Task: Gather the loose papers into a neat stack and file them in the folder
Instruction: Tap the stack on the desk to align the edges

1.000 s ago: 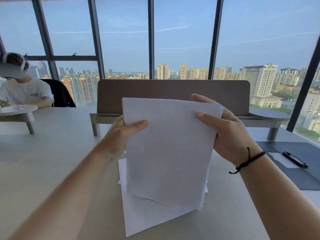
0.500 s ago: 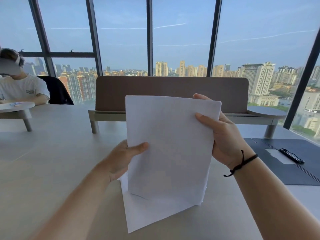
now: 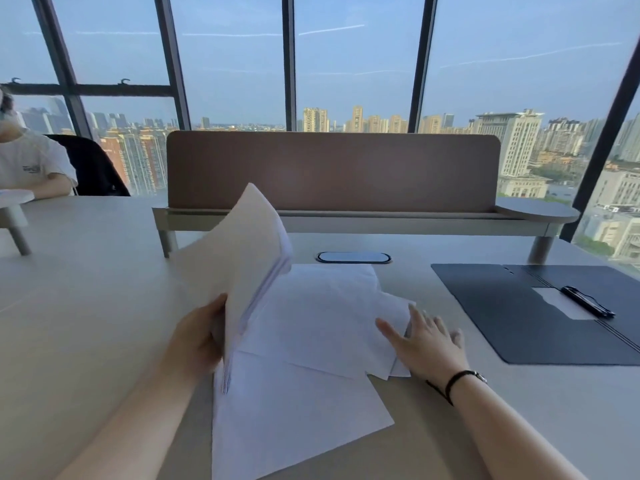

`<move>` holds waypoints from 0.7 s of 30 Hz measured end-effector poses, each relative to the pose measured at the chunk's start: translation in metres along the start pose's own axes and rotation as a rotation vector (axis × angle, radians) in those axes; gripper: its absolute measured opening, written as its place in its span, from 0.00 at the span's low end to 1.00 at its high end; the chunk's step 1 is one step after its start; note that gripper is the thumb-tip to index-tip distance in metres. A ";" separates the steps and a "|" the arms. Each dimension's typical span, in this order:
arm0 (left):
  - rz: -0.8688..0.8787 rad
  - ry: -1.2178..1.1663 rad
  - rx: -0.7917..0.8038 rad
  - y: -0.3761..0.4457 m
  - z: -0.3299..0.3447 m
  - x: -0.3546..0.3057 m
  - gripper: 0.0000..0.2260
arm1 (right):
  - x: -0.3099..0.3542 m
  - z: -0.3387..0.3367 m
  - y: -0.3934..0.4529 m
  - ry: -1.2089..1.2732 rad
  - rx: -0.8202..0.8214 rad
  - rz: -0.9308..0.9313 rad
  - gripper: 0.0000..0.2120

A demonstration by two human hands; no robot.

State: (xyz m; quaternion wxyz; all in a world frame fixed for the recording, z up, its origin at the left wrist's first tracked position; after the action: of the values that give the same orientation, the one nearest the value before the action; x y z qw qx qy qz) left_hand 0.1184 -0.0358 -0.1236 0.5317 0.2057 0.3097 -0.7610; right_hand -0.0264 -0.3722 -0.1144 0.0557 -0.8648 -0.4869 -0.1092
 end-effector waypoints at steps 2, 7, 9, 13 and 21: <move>-0.022 -0.103 0.046 0.000 0.006 0.003 0.04 | 0.009 0.008 0.004 -0.118 0.014 -0.034 0.53; -0.055 -0.118 0.132 0.003 0.009 0.013 0.19 | 0.022 0.010 0.004 -0.195 0.083 -0.115 0.53; -0.057 -0.076 0.114 0.004 0.009 0.011 0.14 | 0.024 0.010 -0.001 -0.190 0.118 -0.147 0.53; -0.031 -0.122 0.087 0.006 0.004 -0.001 0.08 | 0.025 0.014 -0.016 -0.191 0.204 -0.208 0.54; 0.036 -0.048 0.106 0.000 0.003 -0.003 0.13 | 0.039 0.003 -0.043 -0.133 0.192 -0.277 0.56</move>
State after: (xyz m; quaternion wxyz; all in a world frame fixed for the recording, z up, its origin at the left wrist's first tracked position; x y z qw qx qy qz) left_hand 0.1196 -0.0363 -0.1194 0.5408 0.2208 0.2526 -0.7713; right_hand -0.0431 -0.3166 -0.1085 0.0900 -0.7854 -0.6124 -0.0116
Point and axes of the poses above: each hand's wrist, its own y-axis towards the middle knuckle, its own z-axis out of the palm, x = y × z, the point moved 10 cm from there along y, towards the middle knuckle, and after that the axes turned 9 degrees about -y, right-handed, at the moved point
